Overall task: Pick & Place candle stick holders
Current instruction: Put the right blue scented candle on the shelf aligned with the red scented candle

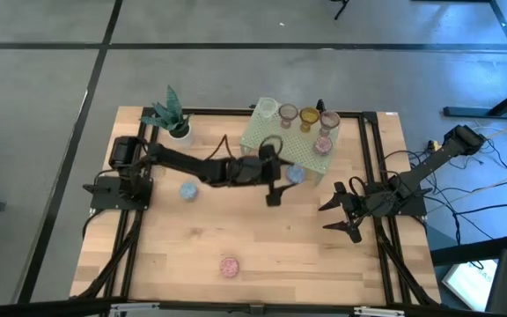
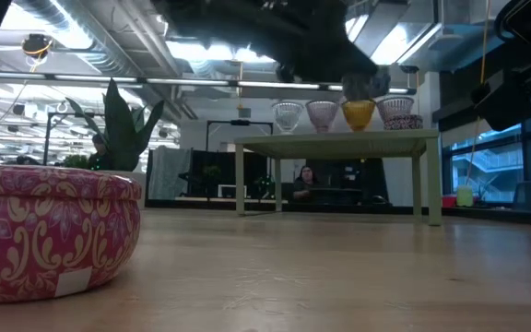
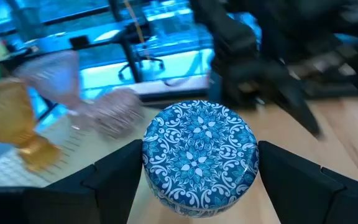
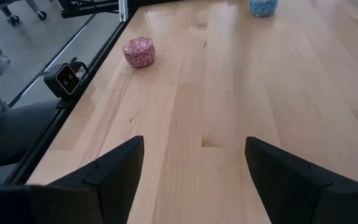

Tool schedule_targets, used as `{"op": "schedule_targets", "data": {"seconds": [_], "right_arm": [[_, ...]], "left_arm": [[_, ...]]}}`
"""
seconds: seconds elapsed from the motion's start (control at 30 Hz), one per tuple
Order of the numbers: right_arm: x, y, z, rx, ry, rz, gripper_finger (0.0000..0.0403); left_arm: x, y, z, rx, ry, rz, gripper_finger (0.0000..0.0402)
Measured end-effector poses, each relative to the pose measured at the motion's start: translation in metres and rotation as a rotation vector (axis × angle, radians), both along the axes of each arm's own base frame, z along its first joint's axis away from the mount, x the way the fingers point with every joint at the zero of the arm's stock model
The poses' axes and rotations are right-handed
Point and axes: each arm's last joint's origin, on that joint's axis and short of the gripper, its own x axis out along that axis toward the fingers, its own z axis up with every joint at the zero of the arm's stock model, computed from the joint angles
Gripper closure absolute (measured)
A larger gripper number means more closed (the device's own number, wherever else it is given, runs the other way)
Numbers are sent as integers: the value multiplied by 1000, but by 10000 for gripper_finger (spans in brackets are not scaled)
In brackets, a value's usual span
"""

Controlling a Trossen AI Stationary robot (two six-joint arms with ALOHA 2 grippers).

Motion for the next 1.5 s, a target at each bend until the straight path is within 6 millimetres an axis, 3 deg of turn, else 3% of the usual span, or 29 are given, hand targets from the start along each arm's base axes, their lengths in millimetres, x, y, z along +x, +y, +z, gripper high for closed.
{"op": "schedule_targets", "data": {"seconds": [0.17, 0.4, 0.77, 1.1, 1.5], "right_arm": [[0, 0, 0, -2, 0, 0, 120], [0, 0, 0, -19, -5, 6, 120], [1, 1, 3, -45, -44, 27, 120], [1, 1, 3, -65, -50, 37, 120], [1, 1, 3, -66, -53, 39, 120]], "left_arm": [[7, 31, 22, -42, -23, 71, 105], [4, 59, 23, -135, -42, 189, 104], [22, 66, -18, -117, -60, 266, 104], [25, 84, -3, -157, -92, 274, 104], [34, 90, -12, -175, -55, 277, 104]]}}
